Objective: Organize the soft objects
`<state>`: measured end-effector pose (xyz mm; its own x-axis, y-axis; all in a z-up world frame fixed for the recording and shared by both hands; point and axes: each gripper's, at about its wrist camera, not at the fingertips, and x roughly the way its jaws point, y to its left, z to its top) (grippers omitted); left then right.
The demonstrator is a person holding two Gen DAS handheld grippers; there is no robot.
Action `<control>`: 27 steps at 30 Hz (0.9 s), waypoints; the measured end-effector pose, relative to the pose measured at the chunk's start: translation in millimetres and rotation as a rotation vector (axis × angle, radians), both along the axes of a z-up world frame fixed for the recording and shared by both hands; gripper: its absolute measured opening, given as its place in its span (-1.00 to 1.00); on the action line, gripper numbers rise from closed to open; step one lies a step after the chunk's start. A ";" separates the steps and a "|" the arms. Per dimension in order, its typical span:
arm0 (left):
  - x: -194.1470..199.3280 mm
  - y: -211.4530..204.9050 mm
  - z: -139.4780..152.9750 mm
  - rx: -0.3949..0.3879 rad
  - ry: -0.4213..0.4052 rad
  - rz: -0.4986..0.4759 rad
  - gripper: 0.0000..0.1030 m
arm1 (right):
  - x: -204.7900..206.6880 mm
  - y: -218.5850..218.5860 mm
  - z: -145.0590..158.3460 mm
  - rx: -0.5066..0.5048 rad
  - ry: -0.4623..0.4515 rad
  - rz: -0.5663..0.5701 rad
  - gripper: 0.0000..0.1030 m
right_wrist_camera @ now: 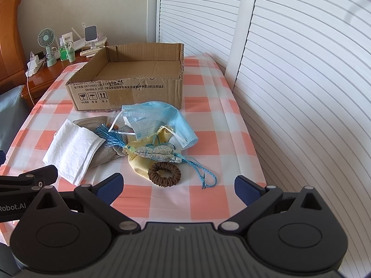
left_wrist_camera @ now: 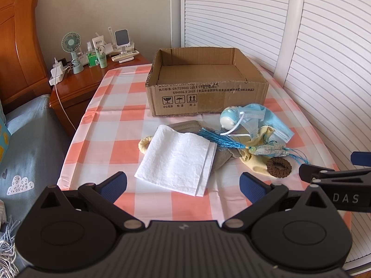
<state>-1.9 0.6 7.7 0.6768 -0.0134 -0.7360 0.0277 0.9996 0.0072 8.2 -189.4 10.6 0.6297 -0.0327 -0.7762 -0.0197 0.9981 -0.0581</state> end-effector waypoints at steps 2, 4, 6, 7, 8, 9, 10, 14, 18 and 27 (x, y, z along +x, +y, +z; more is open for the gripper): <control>0.2 -0.2 0.5 0.001 -0.001 -0.001 0.99 | -0.3 0.2 -0.3 0.000 0.000 0.000 1.00; 0.2 -0.4 1.0 0.000 -0.002 0.000 0.99 | -1.0 0.9 -0.9 -0.001 0.000 0.001 1.00; 0.3 -0.7 1.2 0.000 -0.001 -0.002 0.99 | -0.6 0.5 -0.6 -0.001 -0.001 0.000 1.00; 0.1 -1.2 1.9 0.001 -0.002 -0.002 0.99 | -1.4 1.2 -1.3 -0.001 -0.002 0.001 1.00; 0.3 -1.7 2.6 0.002 -0.004 -0.004 0.99 | -0.6 0.6 -0.4 -0.001 -0.003 0.002 1.00; -0.3 -1.7 2.4 0.003 -0.008 -0.006 0.99 | 0.1 0.5 0.4 -0.002 -0.004 0.005 1.00; 0.0 -1.8 3.0 0.003 -0.012 -0.009 0.99 | 1.5 0.2 1.1 -0.005 -0.005 0.010 1.00; 1.6 -1.0 2.5 0.008 -0.023 -0.026 0.99 | 0.5 2.2 2.2 -0.011 -0.014 0.015 1.00; 2.4 0.6 1.0 0.011 -0.034 -0.037 0.99 | 2.1 2.8 0.9 -0.015 -0.019 0.022 1.00; 3.5 4.5 -5.9 0.002 -0.051 -0.079 0.99 | 4.9 6.6 -4.1 -0.014 -0.038 0.067 1.00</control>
